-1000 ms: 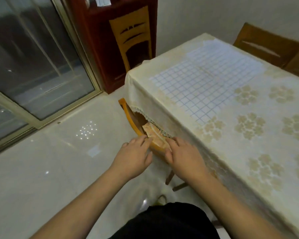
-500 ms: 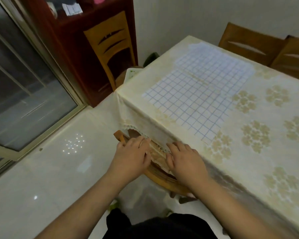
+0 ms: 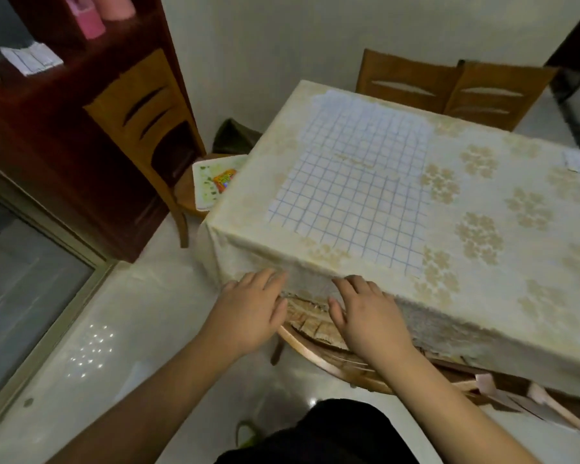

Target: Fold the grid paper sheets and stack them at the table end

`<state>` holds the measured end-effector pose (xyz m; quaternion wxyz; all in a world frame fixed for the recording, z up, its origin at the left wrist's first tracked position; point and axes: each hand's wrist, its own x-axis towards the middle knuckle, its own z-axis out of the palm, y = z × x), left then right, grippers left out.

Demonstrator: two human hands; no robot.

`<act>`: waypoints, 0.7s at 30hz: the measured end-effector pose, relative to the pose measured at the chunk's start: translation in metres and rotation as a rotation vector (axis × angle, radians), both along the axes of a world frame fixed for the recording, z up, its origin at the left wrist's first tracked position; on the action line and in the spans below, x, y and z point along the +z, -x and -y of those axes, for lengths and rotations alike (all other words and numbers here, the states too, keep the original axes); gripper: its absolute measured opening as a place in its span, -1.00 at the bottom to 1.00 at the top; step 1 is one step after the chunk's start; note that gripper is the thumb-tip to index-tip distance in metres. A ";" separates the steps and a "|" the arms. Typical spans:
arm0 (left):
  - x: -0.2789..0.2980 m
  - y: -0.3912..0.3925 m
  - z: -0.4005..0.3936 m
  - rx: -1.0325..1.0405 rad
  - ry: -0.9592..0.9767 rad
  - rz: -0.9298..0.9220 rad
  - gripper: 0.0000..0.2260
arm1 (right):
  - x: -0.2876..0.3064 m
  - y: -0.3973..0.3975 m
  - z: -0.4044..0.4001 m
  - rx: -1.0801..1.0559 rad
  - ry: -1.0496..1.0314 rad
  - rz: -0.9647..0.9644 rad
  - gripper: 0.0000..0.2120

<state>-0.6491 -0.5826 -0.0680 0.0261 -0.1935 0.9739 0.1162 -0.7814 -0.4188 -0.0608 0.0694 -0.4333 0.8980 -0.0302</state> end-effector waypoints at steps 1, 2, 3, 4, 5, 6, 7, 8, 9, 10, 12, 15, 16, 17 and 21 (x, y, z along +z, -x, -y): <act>0.003 0.007 0.006 -0.020 -0.002 0.014 -0.42 | 0.001 0.001 0.003 -0.018 -0.007 0.015 -0.58; 0.006 0.014 0.011 -0.039 -0.007 0.022 -0.37 | 0.002 0.004 0.006 -0.032 -0.015 0.023 -0.57; 0.006 0.021 0.017 -0.057 -0.013 0.025 -0.32 | 0.001 0.006 0.009 -0.047 -0.019 0.027 -0.56; 0.007 0.028 0.022 -0.075 -0.020 0.029 -0.30 | 0.001 0.010 0.012 -0.062 -0.018 0.033 -0.55; 0.006 0.036 0.027 -0.095 -0.022 0.031 -0.29 | 0.000 0.015 0.015 -0.076 -0.016 0.039 -0.55; 0.005 0.043 0.033 -0.113 -0.016 0.032 -0.30 | -0.002 0.020 0.019 -0.090 -0.013 0.043 -0.55; 0.002 0.051 0.038 -0.129 -0.007 0.029 -0.31 | -0.006 0.025 0.023 -0.102 -0.008 0.045 -0.55; 0.000 0.058 0.044 -0.146 -0.003 0.027 -0.32 | -0.010 0.031 0.028 -0.111 0.002 0.050 -0.55; -0.002 0.066 0.050 -0.162 -0.007 0.036 -0.33 | -0.013 0.037 0.035 -0.119 0.011 0.062 -0.55; -0.003 0.073 0.055 -0.176 -0.010 0.058 -0.34 | -0.016 0.043 0.041 -0.130 0.019 0.072 -0.56; -0.006 0.089 0.067 -0.205 -0.004 0.082 -0.38 | -0.021 0.055 0.055 -0.156 0.042 0.065 -0.56; -0.011 0.111 0.085 -0.241 0.011 0.112 -0.47 | -0.027 0.071 0.073 -0.187 0.062 0.075 -0.58; -0.012 0.118 0.090 -0.255 0.024 0.118 -0.50 | -0.028 0.075 0.077 -0.201 0.069 0.063 -0.59; -0.014 0.124 0.093 -0.267 0.028 0.124 -0.52 | -0.029 0.078 0.080 -0.216 0.077 0.058 -0.60; -0.022 0.153 0.114 -0.332 0.011 0.150 -0.50 | -0.035 0.091 0.093 -0.296 0.085 0.070 -0.63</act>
